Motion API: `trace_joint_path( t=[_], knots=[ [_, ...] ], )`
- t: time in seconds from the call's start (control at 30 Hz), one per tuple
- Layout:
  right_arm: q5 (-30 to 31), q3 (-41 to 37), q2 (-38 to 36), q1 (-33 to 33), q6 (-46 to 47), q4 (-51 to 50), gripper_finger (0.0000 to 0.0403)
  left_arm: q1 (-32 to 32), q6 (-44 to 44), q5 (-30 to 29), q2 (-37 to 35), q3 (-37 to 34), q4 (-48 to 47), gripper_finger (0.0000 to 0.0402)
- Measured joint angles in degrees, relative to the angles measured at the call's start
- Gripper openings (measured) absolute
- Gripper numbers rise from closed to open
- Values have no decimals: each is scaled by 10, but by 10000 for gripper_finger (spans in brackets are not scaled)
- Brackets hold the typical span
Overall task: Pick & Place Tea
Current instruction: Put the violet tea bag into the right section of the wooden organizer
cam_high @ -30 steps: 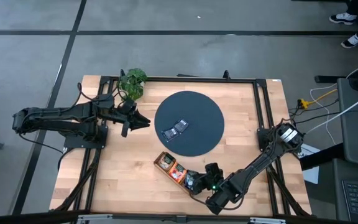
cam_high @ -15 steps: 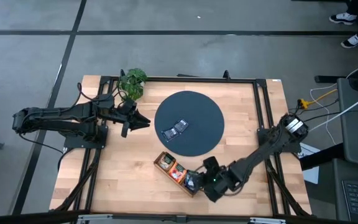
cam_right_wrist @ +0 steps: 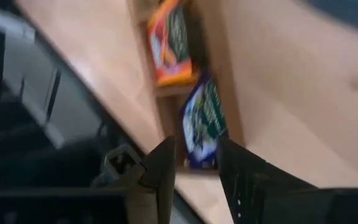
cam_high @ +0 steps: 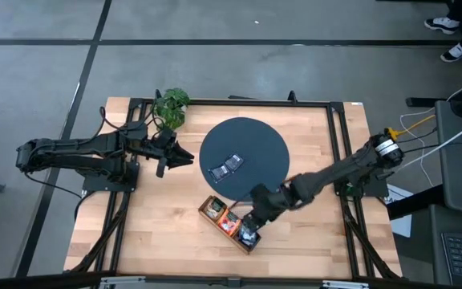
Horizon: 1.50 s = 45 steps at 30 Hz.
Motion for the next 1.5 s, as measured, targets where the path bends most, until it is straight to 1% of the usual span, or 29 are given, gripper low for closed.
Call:
trace_joint_path(
  t=[0.07, 0.13, 0.33, 0.5, 0.77, 0.97, 1.5],
  knots=[
    [-78, 0, 0, -25, -31, -1, 119, 0, 0, 0, 0, 0, 0, 114],
    [-134, 0, 1, -46, -61, 1, 119, 0, 0, 0, 0, 0, 0, 114],
    [-195, 0, 3, -94, -127, -5, 119, 0, 0, 0, 0, 0, 0, 114],
    [-210, 0, 3, -117, -158, -25, 119, 0, 0, 0, 0, 0, 0, 114],
    [-256, 0, 31, -122, -185, -20, 119, 0, -1, -2, 0, 0, 0, 114],
    [-265, 0, 51, -120, -192, -12, 119, 0, 0, -4, 3, 1, -5, 114],
    [-270, 0, 65, -113, -198, 2, 119, 0, 11, -5, 7, 1, -4, 114]
  ],
)
